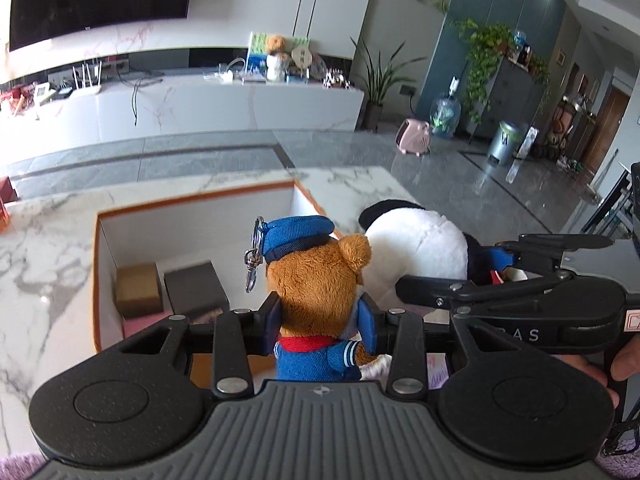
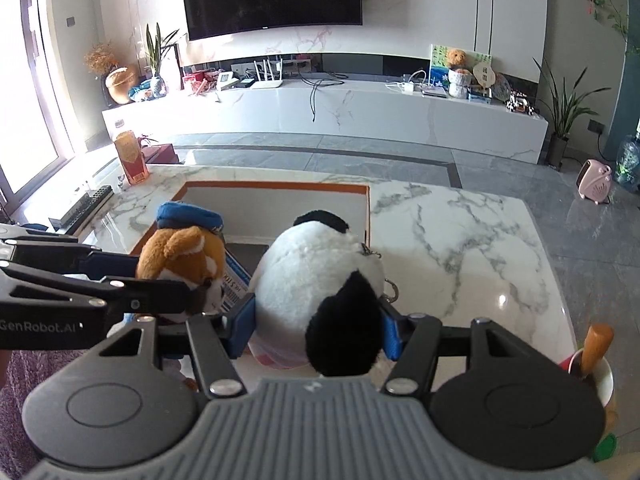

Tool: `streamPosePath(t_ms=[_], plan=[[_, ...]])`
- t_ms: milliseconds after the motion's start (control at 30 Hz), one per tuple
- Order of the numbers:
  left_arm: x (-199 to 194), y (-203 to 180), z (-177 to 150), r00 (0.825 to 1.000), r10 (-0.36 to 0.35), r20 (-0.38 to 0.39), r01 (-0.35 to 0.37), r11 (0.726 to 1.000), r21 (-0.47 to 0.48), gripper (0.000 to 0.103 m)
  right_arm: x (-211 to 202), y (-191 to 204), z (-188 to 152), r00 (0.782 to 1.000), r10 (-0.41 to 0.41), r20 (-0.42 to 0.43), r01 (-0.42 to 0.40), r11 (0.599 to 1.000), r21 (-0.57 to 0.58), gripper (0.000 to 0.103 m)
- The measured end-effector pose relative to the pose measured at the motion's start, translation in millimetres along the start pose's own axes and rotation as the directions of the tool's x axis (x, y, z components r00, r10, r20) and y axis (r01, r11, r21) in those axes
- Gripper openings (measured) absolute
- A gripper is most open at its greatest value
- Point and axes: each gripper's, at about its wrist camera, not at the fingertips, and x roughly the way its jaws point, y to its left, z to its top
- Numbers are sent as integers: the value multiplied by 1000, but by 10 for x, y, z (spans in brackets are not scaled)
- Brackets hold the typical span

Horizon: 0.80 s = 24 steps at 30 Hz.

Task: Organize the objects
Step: 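Lift and carry the bear and panda plushes over the orange box with both tools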

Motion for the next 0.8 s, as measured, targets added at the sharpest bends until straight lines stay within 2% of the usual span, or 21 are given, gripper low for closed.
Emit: streamPosePath(t_ms=[200, 333, 533, 667, 800], plan=[[34, 121, 265, 998, 29, 60, -29, 1000, 4, 45, 50, 56, 342, 999, 33, 29, -32, 999, -33, 63], [142, 259, 373, 997, 40, 68, -39, 999, -6, 45, 209, 62, 537, 998, 55, 4, -55, 998, -44, 63], [437, 463, 431, 999, 48, 24, -47, 999, -28, 45, 603, 30, 745, 993, 73, -91, -78, 995, -59, 63], [680, 616, 388, 1000, 19, -16, -20, 997, -71, 45, 936, -22, 814, 980, 83, -182, -95, 993, -62, 63], [940, 748, 294, 998, -13, -66, 6, 993, -116, 45, 1214, 29, 793, 962, 57, -266, -92, 989, -119, 63]])
